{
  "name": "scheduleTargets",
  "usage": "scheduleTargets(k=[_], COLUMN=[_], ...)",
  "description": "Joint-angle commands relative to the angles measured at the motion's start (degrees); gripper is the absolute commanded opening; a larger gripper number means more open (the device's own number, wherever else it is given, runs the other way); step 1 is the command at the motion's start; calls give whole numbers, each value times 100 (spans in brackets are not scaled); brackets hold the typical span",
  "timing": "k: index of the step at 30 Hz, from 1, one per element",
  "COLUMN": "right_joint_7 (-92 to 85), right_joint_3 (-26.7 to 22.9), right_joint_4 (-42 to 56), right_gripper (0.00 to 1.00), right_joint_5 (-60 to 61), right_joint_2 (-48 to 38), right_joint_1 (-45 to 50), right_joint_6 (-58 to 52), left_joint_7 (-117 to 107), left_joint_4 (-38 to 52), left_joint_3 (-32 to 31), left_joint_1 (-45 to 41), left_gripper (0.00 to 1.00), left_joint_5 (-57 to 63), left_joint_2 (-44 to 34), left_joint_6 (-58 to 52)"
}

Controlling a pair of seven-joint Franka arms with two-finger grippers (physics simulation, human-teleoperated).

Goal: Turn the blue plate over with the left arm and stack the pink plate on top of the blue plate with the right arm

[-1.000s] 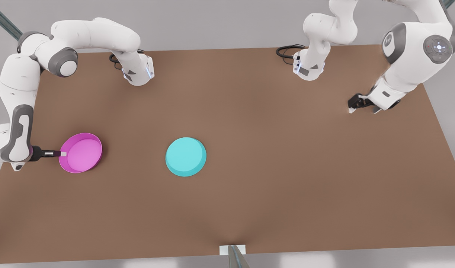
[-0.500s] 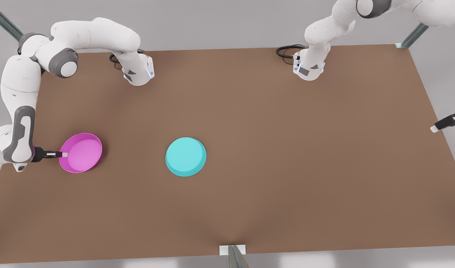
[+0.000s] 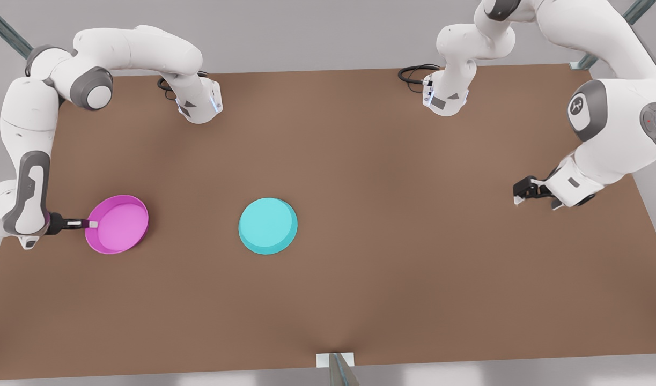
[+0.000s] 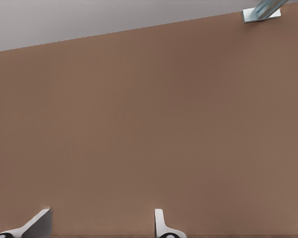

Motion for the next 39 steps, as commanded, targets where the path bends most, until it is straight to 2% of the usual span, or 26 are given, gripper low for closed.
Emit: scheduleTargets(k=[1,7,27,31,39], right_joint_7=[7,113,947,1158,1378], right_joint_3=[2,142,169,503,529], right_joint_4=[-2,-28,-54,-107,-107], right_gripper=[21,21,21,21,21], right_joint_5=[-25,-25,195,309,538], right_joint_2=[0,-352,-730,-721,-449], right_joint_1=[0,271,3743,3876,4289], right_joint_6=[11,-473,-788,-807,-481], left_joint_7=[5,-30,-4,-30,-22], left_joint_4=[0,0,0,9,18], left_joint_3=[0,0,9,9,9], left_joint_1=[0,0,0,0,0], left_gripper=[100,100,100,100,100], left_joint_5=[-4,-4,-4,-13,-13], left_joint_2=[8,-9,-9,-1,-1], left_joint_6=[0,0,0,0,9])
